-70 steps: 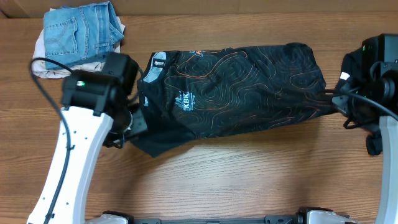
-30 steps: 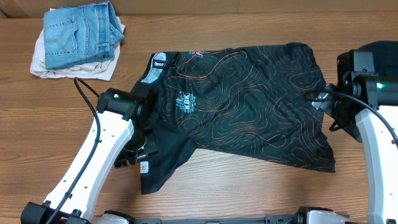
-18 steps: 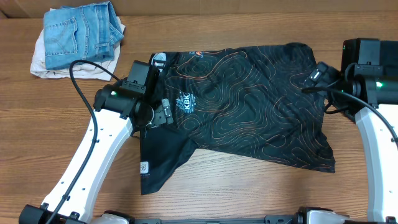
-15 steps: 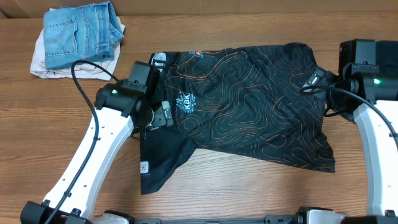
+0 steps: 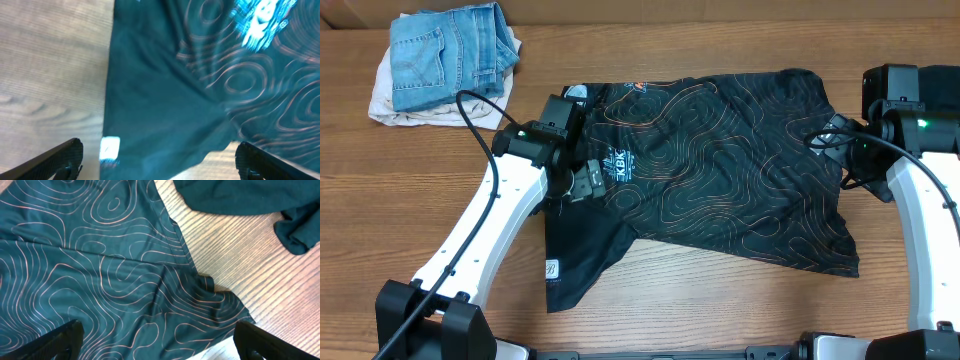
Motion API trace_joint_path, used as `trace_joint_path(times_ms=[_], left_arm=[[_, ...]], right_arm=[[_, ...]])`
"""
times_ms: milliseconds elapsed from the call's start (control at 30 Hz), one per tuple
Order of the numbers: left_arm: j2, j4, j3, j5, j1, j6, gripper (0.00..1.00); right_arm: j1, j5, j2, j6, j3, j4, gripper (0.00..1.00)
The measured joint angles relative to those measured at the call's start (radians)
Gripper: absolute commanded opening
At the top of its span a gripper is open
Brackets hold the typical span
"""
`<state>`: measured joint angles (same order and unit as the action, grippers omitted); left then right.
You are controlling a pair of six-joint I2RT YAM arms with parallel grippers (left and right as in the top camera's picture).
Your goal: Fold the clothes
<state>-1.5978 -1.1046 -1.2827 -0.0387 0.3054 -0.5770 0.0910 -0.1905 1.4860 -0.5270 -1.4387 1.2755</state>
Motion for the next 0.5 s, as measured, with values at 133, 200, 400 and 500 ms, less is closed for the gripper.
trace_joint_path(times_ms=[133, 200, 400, 500], left_arm=[[0.0, 0.16, 0.0, 0.0, 0.0, 0.02, 0.89], [-0.002, 0.245, -0.001, 0.0, 0.0, 0.034, 0.89], [-0.068, 0.497, -0.005, 0.0, 0.0, 0.1, 0.82], [-0.162, 0.623, -0.006, -0.004, -0.002, 0.129, 0.82]], right_arm=[[0.0, 0.025, 0.0, 0.0, 0.0, -0.018, 1.0], [0.0, 0.043, 0.0, 0.0, 0.0, -0.026, 1.0], [0.0, 0.071, 0.0, 0.001, 0.0, -0.027, 1.0], [0.0, 0.078, 0.0, 0.001, 0.013, -0.035, 1.0]])
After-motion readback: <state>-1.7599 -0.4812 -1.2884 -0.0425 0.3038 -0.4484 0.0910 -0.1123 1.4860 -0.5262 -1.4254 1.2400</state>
